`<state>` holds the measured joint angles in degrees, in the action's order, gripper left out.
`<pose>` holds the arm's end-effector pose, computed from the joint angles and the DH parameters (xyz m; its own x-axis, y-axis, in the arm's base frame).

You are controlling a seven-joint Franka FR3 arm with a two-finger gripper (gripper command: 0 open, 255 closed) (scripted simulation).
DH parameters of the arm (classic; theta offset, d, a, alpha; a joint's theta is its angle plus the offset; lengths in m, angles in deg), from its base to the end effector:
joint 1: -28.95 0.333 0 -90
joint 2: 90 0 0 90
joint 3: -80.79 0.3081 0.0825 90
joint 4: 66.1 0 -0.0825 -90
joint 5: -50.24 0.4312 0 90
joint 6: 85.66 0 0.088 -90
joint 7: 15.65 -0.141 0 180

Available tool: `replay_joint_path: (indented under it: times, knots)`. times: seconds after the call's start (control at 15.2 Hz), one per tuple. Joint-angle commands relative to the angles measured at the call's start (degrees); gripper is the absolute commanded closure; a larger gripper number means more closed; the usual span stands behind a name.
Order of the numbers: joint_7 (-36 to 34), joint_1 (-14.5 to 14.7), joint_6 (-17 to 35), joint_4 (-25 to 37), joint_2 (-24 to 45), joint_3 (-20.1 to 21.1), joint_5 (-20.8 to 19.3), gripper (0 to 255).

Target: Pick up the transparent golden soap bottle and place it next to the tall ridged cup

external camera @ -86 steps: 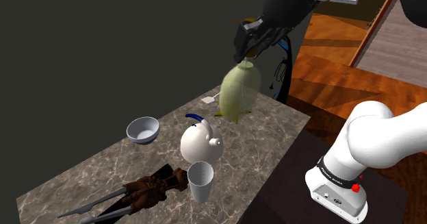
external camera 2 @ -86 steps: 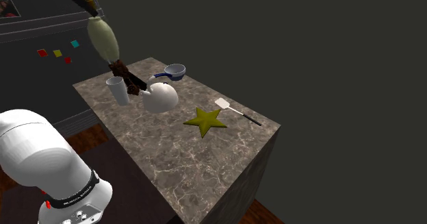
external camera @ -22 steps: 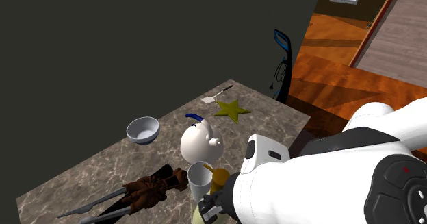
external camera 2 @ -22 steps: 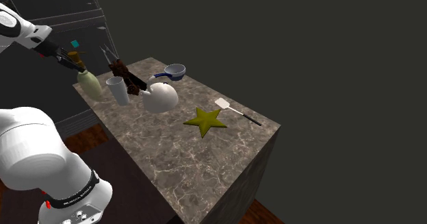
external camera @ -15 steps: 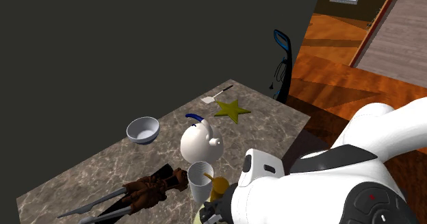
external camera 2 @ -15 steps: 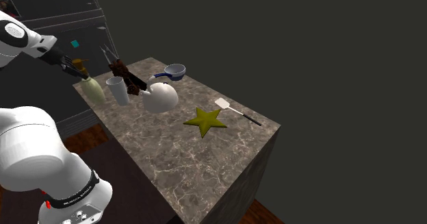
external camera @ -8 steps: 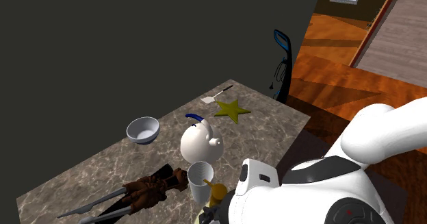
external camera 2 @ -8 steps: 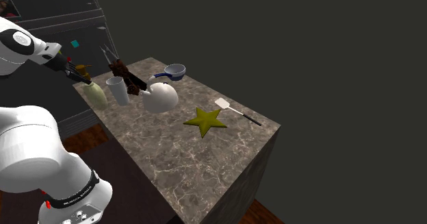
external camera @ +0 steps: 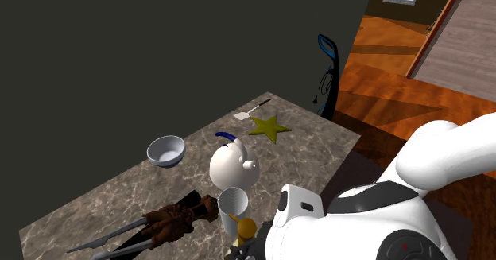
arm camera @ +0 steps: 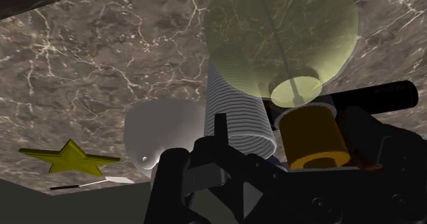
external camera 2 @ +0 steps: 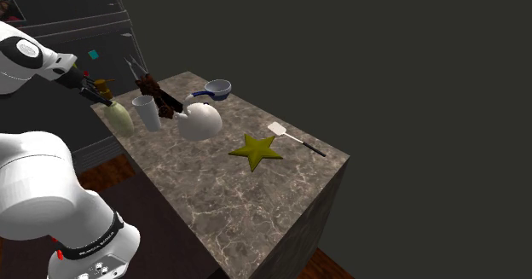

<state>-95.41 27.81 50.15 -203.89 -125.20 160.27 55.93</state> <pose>0.1418 0.5057 0.3039 0.8524 -0.0949 0.5142 -0.0963 -0.9951 -0.0240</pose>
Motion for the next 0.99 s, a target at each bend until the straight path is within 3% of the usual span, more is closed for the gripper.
replay_joint_path:
  times: [0.0, 0.13, 0.4, 0.92]
  knots:
    - [0.01, 0.01, -0.01, -0.02, 0.00, -0.01, 0.00, 0]
    - [-0.03, -0.02, -0.02, 0.00, 0.00, 0.05, 0.01, 0]
    - [0.65, 7.13, -7.72, 2.98, -2.23, -6.39, 0.77, 0]
    - [0.66, 7.12, -7.72, 2.98, -2.25, -6.39, 0.79, 0]
